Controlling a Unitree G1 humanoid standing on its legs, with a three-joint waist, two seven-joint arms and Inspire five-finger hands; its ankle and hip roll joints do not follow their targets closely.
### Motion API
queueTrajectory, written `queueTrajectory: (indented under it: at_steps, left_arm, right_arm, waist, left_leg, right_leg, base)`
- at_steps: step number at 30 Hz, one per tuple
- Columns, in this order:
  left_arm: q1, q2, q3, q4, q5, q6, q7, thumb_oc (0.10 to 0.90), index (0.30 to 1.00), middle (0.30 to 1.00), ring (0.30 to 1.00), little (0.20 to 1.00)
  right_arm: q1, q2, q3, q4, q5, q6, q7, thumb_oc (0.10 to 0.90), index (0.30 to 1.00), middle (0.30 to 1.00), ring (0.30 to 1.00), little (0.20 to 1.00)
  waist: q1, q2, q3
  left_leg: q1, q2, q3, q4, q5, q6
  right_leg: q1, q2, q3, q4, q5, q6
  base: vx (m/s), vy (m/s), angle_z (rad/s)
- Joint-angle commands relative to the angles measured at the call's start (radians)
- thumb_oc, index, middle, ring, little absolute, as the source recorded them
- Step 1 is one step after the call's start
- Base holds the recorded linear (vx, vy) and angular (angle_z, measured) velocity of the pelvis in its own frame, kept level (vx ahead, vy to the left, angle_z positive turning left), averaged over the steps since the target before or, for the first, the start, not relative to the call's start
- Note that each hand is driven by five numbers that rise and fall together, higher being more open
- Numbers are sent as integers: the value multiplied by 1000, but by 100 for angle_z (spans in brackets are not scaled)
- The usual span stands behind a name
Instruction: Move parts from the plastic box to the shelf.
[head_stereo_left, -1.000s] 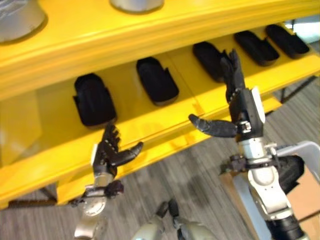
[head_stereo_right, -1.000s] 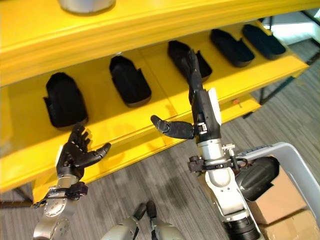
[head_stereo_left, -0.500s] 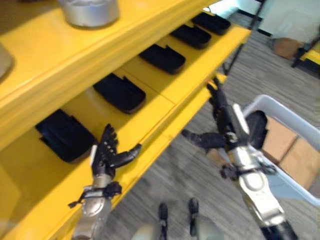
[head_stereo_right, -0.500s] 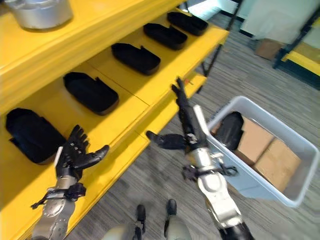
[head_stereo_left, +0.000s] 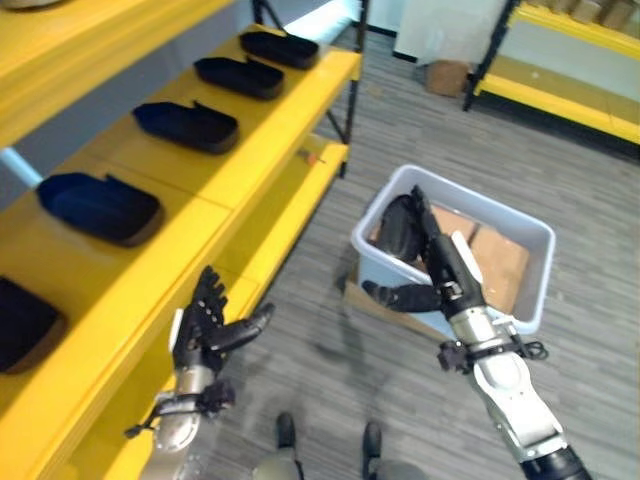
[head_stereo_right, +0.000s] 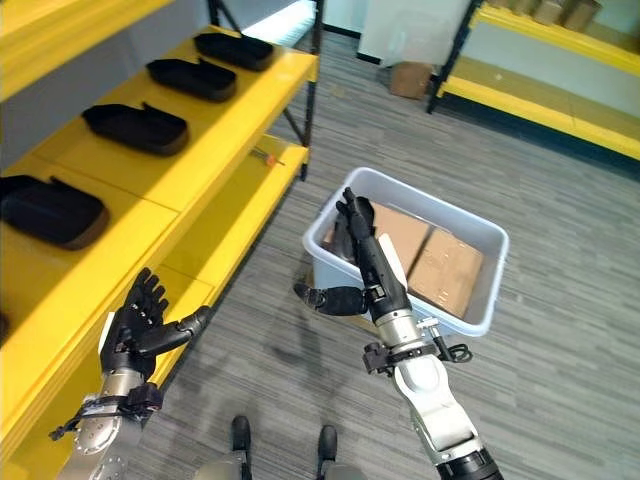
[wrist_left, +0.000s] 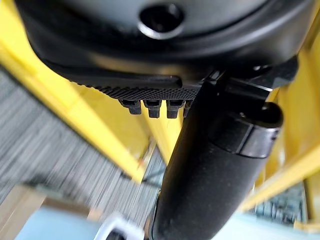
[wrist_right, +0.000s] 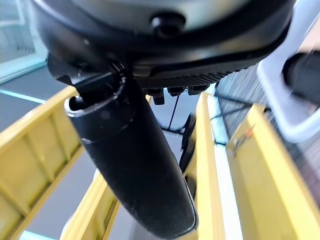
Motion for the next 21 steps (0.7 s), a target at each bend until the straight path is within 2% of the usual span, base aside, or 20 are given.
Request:
queueTrajectory:
  at_steps: [1, 2, 3, 5, 6, 7, 8, 9, 10, 11, 13, 14, 15, 16, 18, 21]
  left_arm:
    - [-120, 12, -17, -72, 1, -93, -32, 900, 1000, 1000, 1000, 1000]
    - [-120, 12, -17, -69, 1, -92, -34, 900, 1000, 1000, 1000, 1000]
    - [-120, 12, -17, -69, 1, -92, -34, 900, 1000, 1000, 1000, 1000]
    - [-118, 14, -21, -70, 5, -88, -39, 900, 1000, 1000, 1000, 1000]
    - [-119, 11, -32, -71, 10, -85, -38, 900, 1000, 1000, 1000, 1000]
    - [-126, 10, -37, -68, 9, -84, -38, 900, 1000, 1000, 1000, 1000]
    - [-127, 10, -37, -68, 9, -85, -38, 900, 1000, 1000, 1000, 1000]
    - [-126, 6, -39, -67, 12, -82, -44, 900, 1000, 1000, 1000, 1000]
    - [-126, 6, -39, -67, 12, -82, -44, 900, 1000, 1000, 1000, 1000]
    - [-120, 8, -39, -67, 12, -82, -51, 900, 1000, 1000, 1000, 1000]
    - [-114, 6, -51, -60, 10, -86, -54, 900, 1000, 1000, 1000, 1000]
    - [-109, 5, -52, -55, 19, -86, -52, 900, 1000, 1000, 1000, 1000]
    - [-109, 5, -52, -54, 19, -87, -51, 900, 1000, 1000, 1000, 1000]
    - [-98, -3, -39, -44, 19, -95, -52, 900, 1000, 1000, 1000, 1000]
    - [-96, -7, -36, -35, 14, -100, -55, 900, 1000, 1000, 1000, 1000]
    - [-96, -3, -37, -30, 17, -102, -55, 900, 1000, 1000, 1000, 1000]
  right_arm:
    - [-85, -8, -61, -103, 25, -128, -25, 900, 1000, 1000, 1000, 1000]
    - [-74, -10, -64, -107, 27, -130, -26, 900, 1000, 1000, 1000, 1000]
    - [-73, -10, -64, -108, 28, -130, -26, 900, 1000, 1000, 1000, 1000]
    - [-49, -18, -78, -119, 29, -135, -25, 900, 1000, 1000, 1000, 1000]
    - [-27, -24, -88, -119, 22, -135, -27, 900, 1000, 1000, 1000, 1000]
    - [-25, -20, -89, -116, 22, -134, -29, 900, 1000, 1000, 1000, 1000]
    - [-26, -20, -89, -116, 22, -134, -29, 900, 1000, 1000, 1000, 1000]
    - [-28, -19, -90, -111, 25, -134, -25, 900, 1000, 1000, 1000, 1000]
    - [-29, -19, -91, -111, 25, -134, -24, 900, 1000, 1000, 1000, 1000]
    - [-27, -17, -92, -110, 28, -134, -21, 900, 1000, 1000, 1000, 1000]
    - [-12, -16, -97, -103, 22, -133, -16, 900, 1000, 1000, 1000, 1000]
    - [-14, -11, -91, -89, 8, -131, -21, 900, 1000, 1000, 1000, 1000]
    - [-14, -10, -91, -89, 7, -131, -21, 900, 1000, 1000, 1000, 1000]
    - [-26, -2, -75, -81, -2, -125, -6, 900, 1000, 1000, 1000, 1000]
    - [0, 0, -86, -91, -7, -120, 10, 900, 1000, 1000, 1000, 1000]
    - [28, 7, -101, -99, -3, -117, 17, 900, 1000, 1000, 1000, 1000]
  waist:
    - [-4, 29, -51]
    - [-4, 23, -45]
    - [-4, 24, -45]
    - [-4, 8, -29]
    - [-4, 1, -13]
    - [4, 0, -8]
    - [2, -2, -10]
    - [17, -8, -3]
    - [16, -9, -5]
    - [14, -11, -10]
    - [20, -1, -15]
    - [40, 15, -8]
    - [40, 13, -7]
    - [50, 32, -6]
    - [48, 33, -23]
    - [41, 30, -39]
  left_leg:
    - [116, 83, -66, 121, -22, -14]
    - [100, 92, -74, 168, 1, -13]
    - [97, 93, -77, 173, -1, -14]
    - [46, 95, -97, 304, 35, -6]
    - [17, 77, -111, 382, 35, 2]
    - [-5, 22, -145, 373, 4, 13]
    - [-9, 19, -146, 371, 8, 14]
    - [-57, -102, -216, 329, -94, 33]
    - [-60, -104, -216, 326, -89, 34]
    - [-57, -115, -218, 273, -109, 37]
    - [-92, -133, -244, 156, -50, 26]
    - [-136, -174, -326, 83, 10, 14]
    - [-129, -174, -326, 73, 14, 14]
    - [-108, -186, -384, 44, 21, 15]
    - [-69, -163, -349, 7, 24, 12]
    - [-38, -159, -327, -1, 14, 22]
  right_leg:
    - [-48, -6, 12, 136, -137, 12]
    - [-36, 4, 16, 131, -139, 0]
    - [-35, 5, 16, 130, -139, -1]
    - [-10, 20, 23, 113, -134, -26]
    - [17, 25, 32, 95, -136, -36]
    - [20, 21, 45, 85, -134, -33]
    - [16, 18, 43, 84, -132, -33]
    - [30, 18, 76, 73, -131, -20]
    - [27, 16, 76, 72, -129, -19]
    - [30, 20, 83, 66, -129, -12]
    - [40, 27, 93, 56, -126, -4]
    - [52, 49, 122, 54, -128, -2]
    - [54, 48, 123, 54, -129, -2]
    - [68, 70, 195, 68, -150, 1]
    - [81, 61, 207, 58, -157, 3]
    - [90, 43, 209, 58, -163, 10]
  base:
    - [69, -237, -25]
    - [66, -239, -19]
    - [43, -171, -9]
    - [69, -215, -10]
    - [93, -146, -21]
    - [68, -69, -22]
    - [70, 34, -19]
    - [52, 22, -25]
    - [106, 18, -15]
    - [96, 30, -40]
    - [186, 93, -43]
    - [166, 95, -35]
    - [267, 226, -82]
    - [216, 217, -100]
    - [198, 186, -157]
    - [165, 139, -75]
